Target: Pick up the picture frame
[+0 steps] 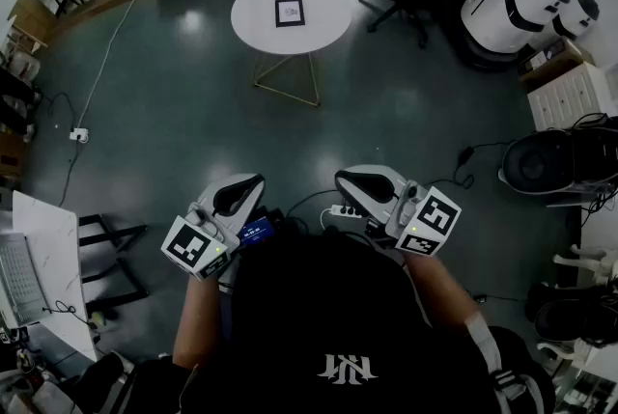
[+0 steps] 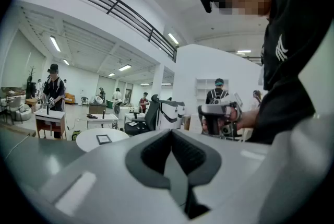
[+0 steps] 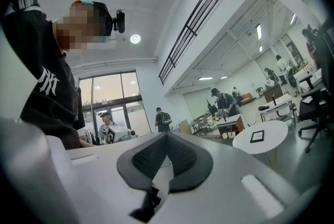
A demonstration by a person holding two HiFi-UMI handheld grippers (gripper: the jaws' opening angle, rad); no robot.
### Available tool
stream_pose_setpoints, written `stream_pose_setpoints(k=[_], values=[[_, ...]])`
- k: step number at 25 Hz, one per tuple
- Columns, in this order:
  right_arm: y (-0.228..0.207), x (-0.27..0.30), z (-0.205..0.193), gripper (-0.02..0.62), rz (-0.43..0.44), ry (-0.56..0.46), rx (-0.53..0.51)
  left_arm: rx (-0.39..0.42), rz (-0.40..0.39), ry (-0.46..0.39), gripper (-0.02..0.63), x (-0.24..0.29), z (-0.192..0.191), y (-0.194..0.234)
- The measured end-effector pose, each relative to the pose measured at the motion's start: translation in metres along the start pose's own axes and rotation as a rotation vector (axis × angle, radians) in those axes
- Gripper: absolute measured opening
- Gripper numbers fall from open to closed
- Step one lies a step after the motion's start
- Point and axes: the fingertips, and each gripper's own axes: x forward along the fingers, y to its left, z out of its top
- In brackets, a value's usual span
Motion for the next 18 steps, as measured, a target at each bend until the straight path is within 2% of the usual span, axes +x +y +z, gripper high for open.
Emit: stream_pose_setpoints(k=[8, 14, 18], values=[[-0.008, -0.038, -0.003, -0.002, -0.037, 0.033, -0.07, 0.008, 0.004, -0.025, 0.003, 0.023, 0.003, -0.029], [-0.019, -0.073, 0.014, -0.003, -0.017, -0.041, -0.058, 0.012, 0.033, -0.059, 0.003, 0.04, 0.016, -0.045], [-0.03, -0.097, 0.016, -0.003, -0.05, -0.052, -0.075, 0.013, 0.051, -0.052, 0.003, 0.046, 0.014, -0.059]])
